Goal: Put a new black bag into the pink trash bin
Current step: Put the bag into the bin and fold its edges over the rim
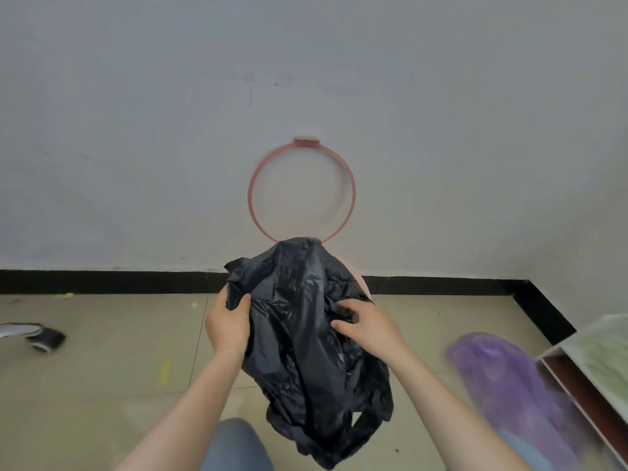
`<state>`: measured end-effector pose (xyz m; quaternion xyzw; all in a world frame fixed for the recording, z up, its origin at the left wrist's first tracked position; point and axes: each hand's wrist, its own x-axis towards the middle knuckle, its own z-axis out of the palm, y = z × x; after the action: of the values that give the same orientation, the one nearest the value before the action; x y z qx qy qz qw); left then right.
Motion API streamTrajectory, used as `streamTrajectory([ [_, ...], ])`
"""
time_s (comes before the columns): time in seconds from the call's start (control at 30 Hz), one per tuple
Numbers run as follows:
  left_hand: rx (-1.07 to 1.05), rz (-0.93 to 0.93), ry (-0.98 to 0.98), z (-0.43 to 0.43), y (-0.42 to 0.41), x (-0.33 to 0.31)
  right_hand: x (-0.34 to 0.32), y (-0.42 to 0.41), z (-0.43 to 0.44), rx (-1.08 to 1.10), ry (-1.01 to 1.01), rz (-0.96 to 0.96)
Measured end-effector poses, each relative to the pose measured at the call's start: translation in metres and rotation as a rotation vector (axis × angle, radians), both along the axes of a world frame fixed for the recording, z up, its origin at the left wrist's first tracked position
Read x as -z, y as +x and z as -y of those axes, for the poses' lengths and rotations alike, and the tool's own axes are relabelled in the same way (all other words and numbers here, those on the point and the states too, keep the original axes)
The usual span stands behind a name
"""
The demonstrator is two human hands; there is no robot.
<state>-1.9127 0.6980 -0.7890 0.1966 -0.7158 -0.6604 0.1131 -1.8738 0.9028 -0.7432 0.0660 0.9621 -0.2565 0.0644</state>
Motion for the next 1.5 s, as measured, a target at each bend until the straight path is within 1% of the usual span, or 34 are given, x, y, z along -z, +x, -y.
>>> streamTrajectory([
  [0.07, 0.011, -0.014, -0.019, -0.001, 0.000, -0.003, -0.005, 0.000, 0.002, 0.007, 0.075, -0.055],
  [0.2, 0.019, -0.035, -0.025, 0.000, 0.001, -0.009, -0.016, 0.000, 0.002, 0.041, 0.006, -0.195],
  [0.23, 0.016, -0.038, -0.027, 0.003, 0.000, -0.010, -0.021, 0.001, -0.003, 0.087, -0.029, -0.243],
  [0.4, -0.016, -0.023, -0.072, 0.018, -0.003, -0.015, -0.052, -0.007, -0.038, 0.458, -0.180, -0.563],
  [0.47, -0.010, -0.005, -0.100, 0.021, -0.004, -0.017, -0.057, -0.012, -0.044, 0.577, -0.232, -0.606],
  [0.53, 0.005, -0.006, -0.088, 0.020, -0.005, -0.021, -0.057, -0.015, -0.043, 0.604, -0.250, -0.591],
  [0.57, 0.016, -0.014, -0.058, 0.017, -0.004, -0.025, -0.054, -0.016, -0.040, 0.588, -0.284, -0.590],
  [0.63, 0.042, -0.029, 0.023, 0.010, -0.001, -0.033, -0.050, -0.018, -0.030, 0.538, -0.434, -0.617],
  [0.7, 0.092, -0.052, 0.051, 0.001, 0.002, -0.039, -0.044, -0.020, -0.017, 0.382, -0.570, -0.601],
  [0.73, 0.141, -0.069, 0.027, -0.004, 0.003, -0.040, -0.039, -0.020, -0.010, 0.247, -0.572, -0.556],
  [0.77, 0.206, -0.083, -0.020, -0.009, 0.003, -0.038, -0.031, -0.022, -0.006, 0.094, -0.498, -0.494],
  [0.8, 0.285, -0.083, -0.088, -0.014, 0.002, -0.034, -0.020, -0.025, -0.004, -0.058, -0.331, -0.423],
  [0.83, 0.380, -0.054, -0.186, -0.018, 0.000, -0.028, -0.007, -0.029, -0.005, -0.184, -0.106, -0.337],
  [0.87, 0.492, 0.013, -0.331, -0.020, -0.002, -0.020, 0.008, -0.033, -0.008, -0.272, 0.116, -0.217],
  [0.9, 0.619, 0.117, -0.518, -0.023, -0.004, -0.010, 0.022, -0.036, -0.012, -0.324, 0.282, -0.058],
  [0.93, 0.748, 0.232, -0.705, -0.024, -0.006, 0.001, 0.036, -0.038, -0.015, -0.359, 0.380, 0.105],
  [0.97, 0.860, 0.326, -0.850, -0.026, -0.006, 0.012, 0.049, -0.040, -0.018, -0.382, 0.423, 0.235],
  [1.0, 0.937, 0.383, -0.945, -0.027, -0.006, 0.021, 0.060, -0.043, -0.021, -0.401, 0.436, 0.310],
  [1.03, 0.976, 0.403, -1.004, -0.028, -0.007, 0.028, 0.068, -0.045, -0.023, -0.412, 0.437, 0.335],
  [1.13, 0.970, 0.364, -1.103, -0.034, -0.010, 0.042, 0.077, -0.057, -0.026, -0.435, 0.457, 0.303],
  [1.23, 0.921, 0.320, -1.207, -0.048, -0.013, 0.044, 0.081, -0.070, -0.028, -0.474, 0.484, 0.331],
  [1.3, 0.892, 0.288, -1.216, -0.058, -0.018, 0.043, 0.078, -0.077, -0.028, -0.499, 0.426, 0.369],
  [1.33, 0.868, 0.263, -1.200, -0.063, -0.021, 0.042, 0.076, -0.079, -0.029, -0.499, 0.374, 0.352],
  [1.37, 0.829, 0.238, -1.175, -0.068, -0.025, 0.039, 0.074, -0.081, -0.031, -0.488, 0.322, 0.290],
  [1.43, 0.684, 0.196, -1.088, -0.073, -0.038, 0.030, 0.070, -0.084, -0.044, -0.443, 0.262, 0.077],
  [1.47, 0.588, 0.173, -1.034, -0.073, -0.047, 0.024, 0.068, -0.085, -0.053, -0.424, 0.248, 0.007],
  [1.5, 0.494, 0.150, -1.000, -0.072, -0.057, 0.018, 0.066, -0.086, -0.064, -0.404, 0.230, -0.011],
])
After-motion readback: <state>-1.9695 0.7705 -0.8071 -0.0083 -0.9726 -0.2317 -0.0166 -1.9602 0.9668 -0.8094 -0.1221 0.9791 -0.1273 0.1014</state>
